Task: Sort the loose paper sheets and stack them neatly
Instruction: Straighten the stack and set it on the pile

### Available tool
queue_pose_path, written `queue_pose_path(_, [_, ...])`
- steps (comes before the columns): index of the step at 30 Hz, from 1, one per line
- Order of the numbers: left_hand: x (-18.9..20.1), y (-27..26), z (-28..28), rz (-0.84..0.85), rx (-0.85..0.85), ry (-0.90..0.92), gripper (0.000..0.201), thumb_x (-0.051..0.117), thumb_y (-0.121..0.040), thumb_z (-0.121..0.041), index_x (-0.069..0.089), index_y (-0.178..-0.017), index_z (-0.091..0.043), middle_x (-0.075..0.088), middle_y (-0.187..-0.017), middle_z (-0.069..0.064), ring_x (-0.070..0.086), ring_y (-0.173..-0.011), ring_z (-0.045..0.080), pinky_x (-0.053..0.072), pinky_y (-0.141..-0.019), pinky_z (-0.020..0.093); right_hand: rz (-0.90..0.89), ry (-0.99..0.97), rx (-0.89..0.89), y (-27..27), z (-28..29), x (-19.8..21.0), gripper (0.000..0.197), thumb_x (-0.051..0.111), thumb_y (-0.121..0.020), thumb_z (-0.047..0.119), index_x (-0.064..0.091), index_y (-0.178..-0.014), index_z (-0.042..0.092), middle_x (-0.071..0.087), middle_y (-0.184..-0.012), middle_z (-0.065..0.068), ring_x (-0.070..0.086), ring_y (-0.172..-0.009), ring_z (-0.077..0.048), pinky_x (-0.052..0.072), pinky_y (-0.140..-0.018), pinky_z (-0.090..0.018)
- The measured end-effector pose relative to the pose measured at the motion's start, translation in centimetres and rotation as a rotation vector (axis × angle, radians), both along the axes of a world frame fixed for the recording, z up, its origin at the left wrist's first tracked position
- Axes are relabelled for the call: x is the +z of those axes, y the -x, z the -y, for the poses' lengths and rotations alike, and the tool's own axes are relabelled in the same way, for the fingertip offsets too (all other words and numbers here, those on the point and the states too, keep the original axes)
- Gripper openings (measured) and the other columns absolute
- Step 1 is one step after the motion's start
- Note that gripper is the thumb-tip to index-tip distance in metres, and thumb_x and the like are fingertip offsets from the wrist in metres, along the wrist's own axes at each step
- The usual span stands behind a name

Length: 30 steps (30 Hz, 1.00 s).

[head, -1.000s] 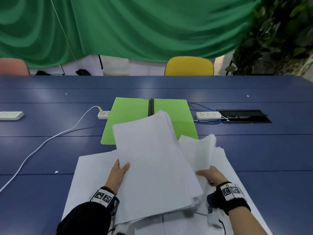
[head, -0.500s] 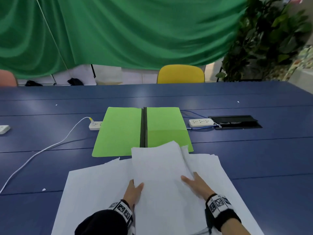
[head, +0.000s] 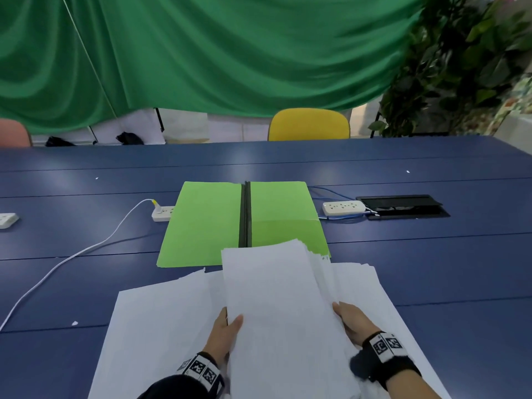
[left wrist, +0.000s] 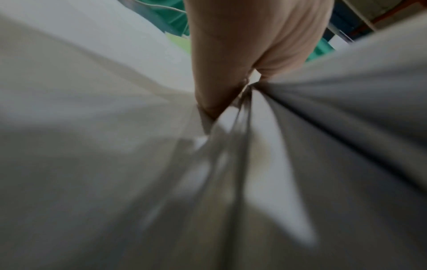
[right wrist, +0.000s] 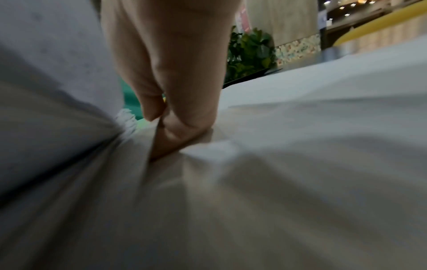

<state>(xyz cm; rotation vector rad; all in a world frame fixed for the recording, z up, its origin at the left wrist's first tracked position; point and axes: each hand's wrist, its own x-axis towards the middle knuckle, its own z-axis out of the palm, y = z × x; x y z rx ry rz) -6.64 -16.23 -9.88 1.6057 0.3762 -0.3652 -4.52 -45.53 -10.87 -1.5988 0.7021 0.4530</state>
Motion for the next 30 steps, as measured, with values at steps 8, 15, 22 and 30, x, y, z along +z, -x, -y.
queue_pose_path(8, [1.2,-1.9,3.0,-0.017,-0.051,-0.125,0.036,0.036,-0.1,-0.014,0.038,-0.134,-0.002,0.046,-0.125,0.002,0.048,-0.119,0.024,0.038,-0.096,0.027,-0.065,-0.131,-0.038,1.0,-0.4,3.6,0.054,0.029,-0.093,0.06,0.057,-0.111,0.017,0.062,-0.114,-0.009,0.058,-0.103,-0.026,0.045,-0.094,-0.035])
queue_pose_path(15, [0.7,-1.8,4.7,-0.005,-0.169,-0.294,0.05,0.041,-0.098,-0.023,0.021,-0.141,-0.008,0.043,-0.14,0.008,0.043,-0.129,0.025,0.032,-0.101,0.026,0.007,-0.192,0.097,1.4,-1.0,4.0,0.036,0.061,-0.087,0.007,0.056,-0.12,-0.006,0.072,-0.081,-0.009,0.071,-0.064,-0.018,0.055,-0.055,-0.025])
queue_pose_path(22, [2.2,-1.5,3.8,0.184,0.074,0.116,0.054,0.067,-0.082,-0.03,0.034,-0.123,-0.019,0.049,-0.124,0.003,0.058,-0.104,0.011,0.052,-0.076,0.018,0.371,-0.218,0.135,2.9,-0.7,6.9,0.078,0.084,-0.047,0.043,0.062,-0.112,0.007,0.072,-0.104,-0.012,0.069,-0.094,-0.029,0.055,-0.082,-0.042])
queue_pose_path(30, [14.4,-4.6,4.0,0.699,0.066,0.171,0.048,0.065,-0.084,-0.009,0.045,-0.126,-0.024,0.056,-0.128,-0.004,0.054,-0.117,0.007,0.04,-0.105,0.03,0.799,-0.076,-0.021,2.0,-2.2,16.4,0.02,0.067,-0.082,0.006,0.062,-0.102,0.008,0.074,-0.074,0.011,0.069,-0.07,-0.004,0.056,-0.063,-0.019])
